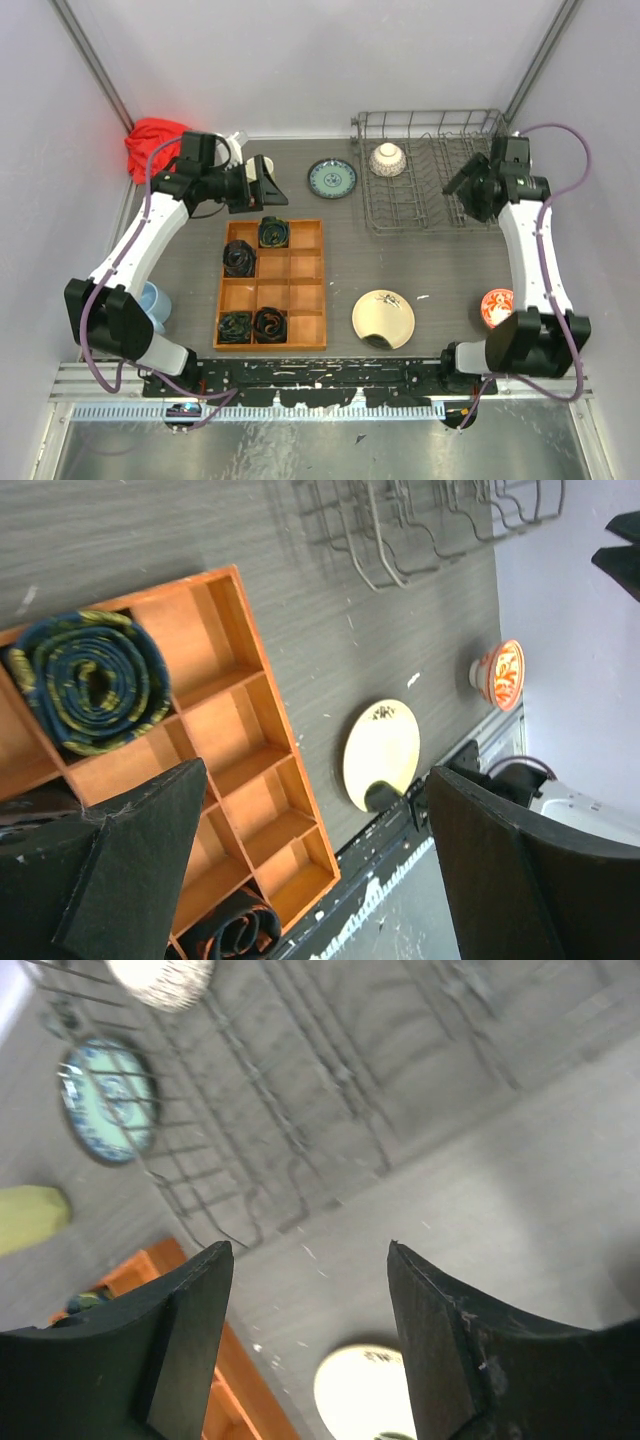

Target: Load the mixed dishes into the dish rack

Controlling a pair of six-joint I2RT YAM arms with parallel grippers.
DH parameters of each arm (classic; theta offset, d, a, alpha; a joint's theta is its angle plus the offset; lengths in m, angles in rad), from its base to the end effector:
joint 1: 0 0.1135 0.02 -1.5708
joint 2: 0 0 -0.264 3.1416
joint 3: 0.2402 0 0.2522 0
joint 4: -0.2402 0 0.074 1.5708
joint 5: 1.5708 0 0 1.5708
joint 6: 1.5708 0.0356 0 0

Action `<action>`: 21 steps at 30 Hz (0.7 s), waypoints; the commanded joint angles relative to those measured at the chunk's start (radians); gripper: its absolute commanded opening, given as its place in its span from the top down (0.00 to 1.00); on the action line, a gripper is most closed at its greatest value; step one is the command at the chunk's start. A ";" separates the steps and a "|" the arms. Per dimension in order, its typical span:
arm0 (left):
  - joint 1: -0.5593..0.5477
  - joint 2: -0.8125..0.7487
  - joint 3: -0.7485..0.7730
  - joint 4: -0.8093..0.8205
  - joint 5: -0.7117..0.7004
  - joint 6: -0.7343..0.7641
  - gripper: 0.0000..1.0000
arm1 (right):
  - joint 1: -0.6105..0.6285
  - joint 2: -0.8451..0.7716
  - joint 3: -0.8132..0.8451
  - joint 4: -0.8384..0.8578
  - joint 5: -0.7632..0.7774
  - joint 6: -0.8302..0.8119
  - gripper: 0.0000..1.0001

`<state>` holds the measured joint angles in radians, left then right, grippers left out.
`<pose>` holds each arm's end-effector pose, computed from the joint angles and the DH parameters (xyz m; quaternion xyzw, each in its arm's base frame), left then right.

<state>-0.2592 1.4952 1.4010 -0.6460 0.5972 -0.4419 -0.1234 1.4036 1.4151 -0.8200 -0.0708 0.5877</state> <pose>0.3099 -0.1029 0.3437 0.0384 0.8817 -0.3852 0.2697 0.2940 -0.0339 0.3574 0.3106 0.8742 0.1175 0.3542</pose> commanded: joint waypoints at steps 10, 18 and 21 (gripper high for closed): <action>-0.092 -0.009 -0.017 0.038 0.093 -0.007 0.02 | -0.003 -0.387 -0.292 -0.397 0.233 -0.048 0.41; -0.097 -0.008 -0.058 0.049 0.118 0.017 0.02 | -0.017 -0.389 -0.435 -0.380 0.273 -0.051 0.44; -0.098 0.020 -0.040 0.051 0.128 0.019 0.02 | -0.028 -0.356 -0.449 -0.365 0.298 -0.042 0.44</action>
<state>-0.3561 1.4956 1.3521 -0.6174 0.6834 -0.4412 -0.1368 1.0218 0.9684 -1.2064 0.1604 0.5480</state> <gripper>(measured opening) 0.978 0.563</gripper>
